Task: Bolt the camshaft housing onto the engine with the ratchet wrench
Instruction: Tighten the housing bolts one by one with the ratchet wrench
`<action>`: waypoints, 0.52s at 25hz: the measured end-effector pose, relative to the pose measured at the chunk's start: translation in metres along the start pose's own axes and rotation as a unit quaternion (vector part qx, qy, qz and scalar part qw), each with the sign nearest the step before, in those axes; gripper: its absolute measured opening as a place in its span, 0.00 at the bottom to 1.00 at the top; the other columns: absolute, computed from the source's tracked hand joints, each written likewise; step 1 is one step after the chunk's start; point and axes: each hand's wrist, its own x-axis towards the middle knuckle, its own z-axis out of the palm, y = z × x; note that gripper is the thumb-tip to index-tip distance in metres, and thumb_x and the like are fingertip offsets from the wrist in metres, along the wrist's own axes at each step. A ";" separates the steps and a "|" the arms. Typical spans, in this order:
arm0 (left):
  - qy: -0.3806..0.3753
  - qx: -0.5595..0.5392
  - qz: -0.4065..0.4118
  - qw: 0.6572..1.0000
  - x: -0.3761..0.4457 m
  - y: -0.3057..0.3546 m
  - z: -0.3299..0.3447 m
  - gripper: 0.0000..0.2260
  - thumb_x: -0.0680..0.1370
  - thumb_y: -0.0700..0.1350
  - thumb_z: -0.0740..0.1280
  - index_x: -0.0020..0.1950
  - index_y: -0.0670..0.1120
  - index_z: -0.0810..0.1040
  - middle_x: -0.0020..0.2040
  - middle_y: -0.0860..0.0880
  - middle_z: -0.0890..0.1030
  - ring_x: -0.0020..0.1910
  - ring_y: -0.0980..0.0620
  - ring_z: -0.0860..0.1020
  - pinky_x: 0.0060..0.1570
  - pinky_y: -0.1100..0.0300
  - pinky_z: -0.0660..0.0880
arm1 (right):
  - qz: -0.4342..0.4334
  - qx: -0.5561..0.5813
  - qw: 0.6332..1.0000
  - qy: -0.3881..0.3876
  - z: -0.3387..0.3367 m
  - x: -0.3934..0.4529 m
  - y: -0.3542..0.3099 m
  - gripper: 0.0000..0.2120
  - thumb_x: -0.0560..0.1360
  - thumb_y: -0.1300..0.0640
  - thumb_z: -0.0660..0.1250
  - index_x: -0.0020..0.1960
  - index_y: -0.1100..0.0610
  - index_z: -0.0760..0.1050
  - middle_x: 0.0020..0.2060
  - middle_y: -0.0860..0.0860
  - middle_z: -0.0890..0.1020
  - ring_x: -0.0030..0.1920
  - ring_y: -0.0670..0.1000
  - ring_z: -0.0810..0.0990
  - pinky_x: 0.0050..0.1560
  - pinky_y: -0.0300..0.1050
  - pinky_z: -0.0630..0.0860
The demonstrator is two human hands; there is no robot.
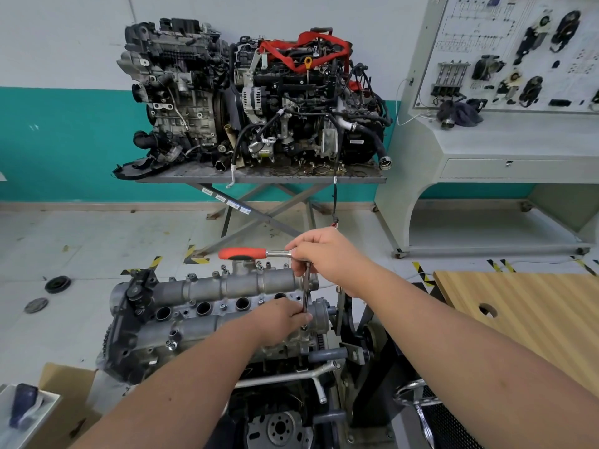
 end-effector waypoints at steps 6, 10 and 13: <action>-0.002 0.000 0.010 1.000 0.000 -0.003 0.001 0.17 0.83 0.58 0.58 0.43 0.49 0.74 0.40 0.48 0.80 0.34 0.54 0.75 0.37 0.57 0.72 | 0.027 0.018 0.997 0.064 0.012 0.002 0.000 0.13 0.77 0.61 0.56 0.47 0.56 0.80 0.29 0.50 0.82 0.32 0.48 0.79 0.40 0.49 0.77; -0.004 0.016 0.013 1.000 0.002 -0.005 0.001 0.15 0.83 0.58 0.58 0.41 0.52 0.73 0.39 0.51 0.78 0.36 0.55 0.76 0.35 0.58 0.69 | 0.095 0.305 0.945 0.074 0.019 -0.002 0.007 0.11 0.78 0.67 0.58 0.54 0.61 0.77 0.30 0.51 0.78 0.31 0.48 0.73 0.38 0.43 0.70; -0.006 0.024 0.025 0.999 0.003 -0.005 0.002 0.15 0.83 0.58 0.57 0.47 0.49 0.76 0.40 0.51 0.79 0.38 0.55 0.77 0.36 0.59 0.69 | 0.126 0.438 0.886 0.081 0.020 -0.008 0.008 0.10 0.77 0.69 0.60 0.51 0.61 0.77 0.35 0.51 0.75 0.34 0.48 0.72 0.39 0.39 0.68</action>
